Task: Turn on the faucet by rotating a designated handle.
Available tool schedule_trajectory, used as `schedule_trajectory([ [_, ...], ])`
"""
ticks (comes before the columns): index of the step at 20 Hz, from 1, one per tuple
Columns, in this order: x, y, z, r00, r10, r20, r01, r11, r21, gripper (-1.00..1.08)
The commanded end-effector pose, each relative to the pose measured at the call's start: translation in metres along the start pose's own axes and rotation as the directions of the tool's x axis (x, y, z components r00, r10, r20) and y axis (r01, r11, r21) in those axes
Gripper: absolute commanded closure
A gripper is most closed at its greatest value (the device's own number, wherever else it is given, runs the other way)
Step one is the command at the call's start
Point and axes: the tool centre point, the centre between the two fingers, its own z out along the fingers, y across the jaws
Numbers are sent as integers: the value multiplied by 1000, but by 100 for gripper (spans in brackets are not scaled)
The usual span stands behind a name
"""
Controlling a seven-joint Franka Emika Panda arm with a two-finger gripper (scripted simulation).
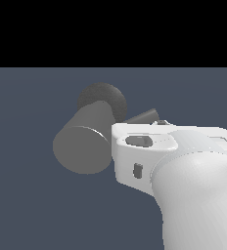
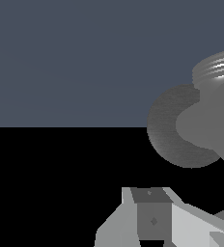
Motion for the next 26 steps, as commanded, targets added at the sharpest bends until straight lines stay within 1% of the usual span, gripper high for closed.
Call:
schedule_trajectory([
  [1,-4,4,0,1000,0,2,0,1000,-2,108],
  [19,-60,51,-5,999,6,37,-5,1000,-30,108],
  [25,-74,62,-6,999,8,46,-6,999,-37,108],
  [26,-46,35,-4,1000,2,-16,-2,1000,18,108],
])
